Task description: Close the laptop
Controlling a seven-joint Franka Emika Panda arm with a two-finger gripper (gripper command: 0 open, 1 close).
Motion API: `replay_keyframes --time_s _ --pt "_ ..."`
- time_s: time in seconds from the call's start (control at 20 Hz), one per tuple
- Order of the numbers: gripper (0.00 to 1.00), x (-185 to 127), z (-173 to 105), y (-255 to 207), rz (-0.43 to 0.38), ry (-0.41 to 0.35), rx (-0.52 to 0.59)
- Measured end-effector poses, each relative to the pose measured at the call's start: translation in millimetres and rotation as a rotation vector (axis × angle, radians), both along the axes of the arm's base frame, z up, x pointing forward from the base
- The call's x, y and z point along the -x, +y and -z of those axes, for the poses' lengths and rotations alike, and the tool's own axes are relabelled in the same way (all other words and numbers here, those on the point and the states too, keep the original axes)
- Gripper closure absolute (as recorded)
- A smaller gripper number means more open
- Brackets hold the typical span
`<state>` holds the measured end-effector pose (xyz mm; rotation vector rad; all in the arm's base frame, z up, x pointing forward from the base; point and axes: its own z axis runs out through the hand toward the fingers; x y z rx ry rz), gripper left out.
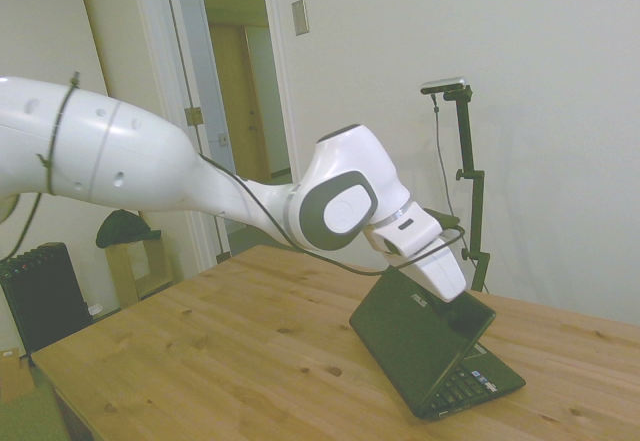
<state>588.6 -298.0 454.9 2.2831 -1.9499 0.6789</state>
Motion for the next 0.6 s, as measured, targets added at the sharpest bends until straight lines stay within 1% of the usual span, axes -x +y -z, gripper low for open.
replay_keyframes --time_s 0.25,0.45,0.5,0.6 --pt "1.0 -36.7 35.7 -0.8 -0.032 0.026 -0.022" --pt "1.0 -47.2 72.8 -0.1 -0.043 0.07 -0.039" --pt "1.0 -48.0 77.4 0.5 -0.045 0.076 -0.042" --pt "1.0 -49.4 67.5 4.8 -0.056 0.059 -0.045"
